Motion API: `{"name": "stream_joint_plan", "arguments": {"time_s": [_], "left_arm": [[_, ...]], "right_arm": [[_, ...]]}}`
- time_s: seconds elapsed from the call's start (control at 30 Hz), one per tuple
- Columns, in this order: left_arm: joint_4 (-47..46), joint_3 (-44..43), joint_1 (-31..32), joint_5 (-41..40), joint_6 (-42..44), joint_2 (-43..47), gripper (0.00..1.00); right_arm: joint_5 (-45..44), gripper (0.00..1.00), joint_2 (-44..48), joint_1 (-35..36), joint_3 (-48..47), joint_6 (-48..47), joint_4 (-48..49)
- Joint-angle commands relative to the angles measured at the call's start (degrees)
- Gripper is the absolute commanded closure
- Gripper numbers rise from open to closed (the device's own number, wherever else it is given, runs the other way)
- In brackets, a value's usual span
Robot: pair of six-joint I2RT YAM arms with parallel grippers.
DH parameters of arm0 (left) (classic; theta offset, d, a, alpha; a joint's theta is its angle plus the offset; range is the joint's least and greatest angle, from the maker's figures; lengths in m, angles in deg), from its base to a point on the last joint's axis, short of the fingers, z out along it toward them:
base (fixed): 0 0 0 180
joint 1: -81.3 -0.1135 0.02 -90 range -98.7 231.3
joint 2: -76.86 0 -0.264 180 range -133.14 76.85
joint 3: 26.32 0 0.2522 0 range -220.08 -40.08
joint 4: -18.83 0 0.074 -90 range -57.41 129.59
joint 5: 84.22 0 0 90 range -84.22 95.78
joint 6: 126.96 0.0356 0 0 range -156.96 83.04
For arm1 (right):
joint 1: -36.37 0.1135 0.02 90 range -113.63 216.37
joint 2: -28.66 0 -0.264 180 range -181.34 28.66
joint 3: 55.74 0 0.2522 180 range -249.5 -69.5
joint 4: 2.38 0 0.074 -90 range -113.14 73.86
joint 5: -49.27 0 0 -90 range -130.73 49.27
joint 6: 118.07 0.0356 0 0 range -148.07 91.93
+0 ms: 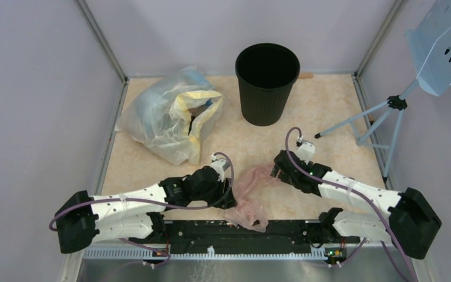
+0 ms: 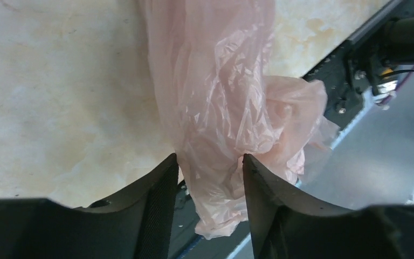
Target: Put the trash bags into the trash bin
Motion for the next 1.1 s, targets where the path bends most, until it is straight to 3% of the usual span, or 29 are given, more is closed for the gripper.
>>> {"name": "stream_joint_plan", "arguments": {"time_s": [0.0,0.07,0.1,0.13,0.17,0.2,0.57,0.83,0.87,0.93,1.0,1.07], "left_arm": [[-2.56,2.01,0.06,-5.13,-0.87,-0.46,0.55],[-1.83,2.54,-0.13,-7.86,-1.36,-0.58,0.67],[-1.07,2.61,-0.29,-9.02,-1.40,-0.65,0.79],[0.48,2.50,-0.46,-9.97,-1.25,-0.75,0.89],[1.67,2.31,-0.84,-10.91,-1.02,-0.83,0.97],[3.06,1.86,-1.25,-11.68,-0.48,-0.87,1.00],[9.66,-5.12,-3.96,-17.32,10.34,-6.10,1.00],[11.28,-14.27,-4.21,-18.45,15.93,-15.72,0.98],[11.48,-15.47,-4.37,-18.43,16.30,-16.43,0.96],[11.72,-17.49,-4.65,-18.24,17.44,-17.28,0.84],[12.24,-19.22,-5.04,-18.15,18.56,-17.79,0.64],[14.26,-21.26,-5.50,-17.75,18.86,-18.05,0.49]], "right_arm": [[2.42,0.31,-5.01,-1.84,-2.68,-3.05,5.36],[2.48,0.37,-6.99,-2.34,-3.12,-3.81,5.98],[2.45,0.46,-7.70,-2.47,-3.47,-4.47,6.39],[2.45,0.62,-8.22,-2.80,-3.69,-5.02,6.58],[2.45,0.87,-8.41,-3.12,-4.03,-5.37,6.39],[2.45,1.00,-8.37,-3.51,-4.46,-5.80,5.79],[-12.72,1.00,5.18,-4.63,-13.56,-9.62,-10.51],[-14.47,1.00,14.53,-4.82,-17.70,-18.77,-9.13],[-13.72,0.97,14.64,-4.82,-17.64,-19.37,-8.80],[-11.24,0.64,14.13,-4.92,-17.24,-20.04,-8.88],[-8.41,0.40,13.68,-4.94,-15.63,-20.65,-7.46],[-7.62,0.32,13.12,-5.11,-13.42,-19.62,-6.49]]}}
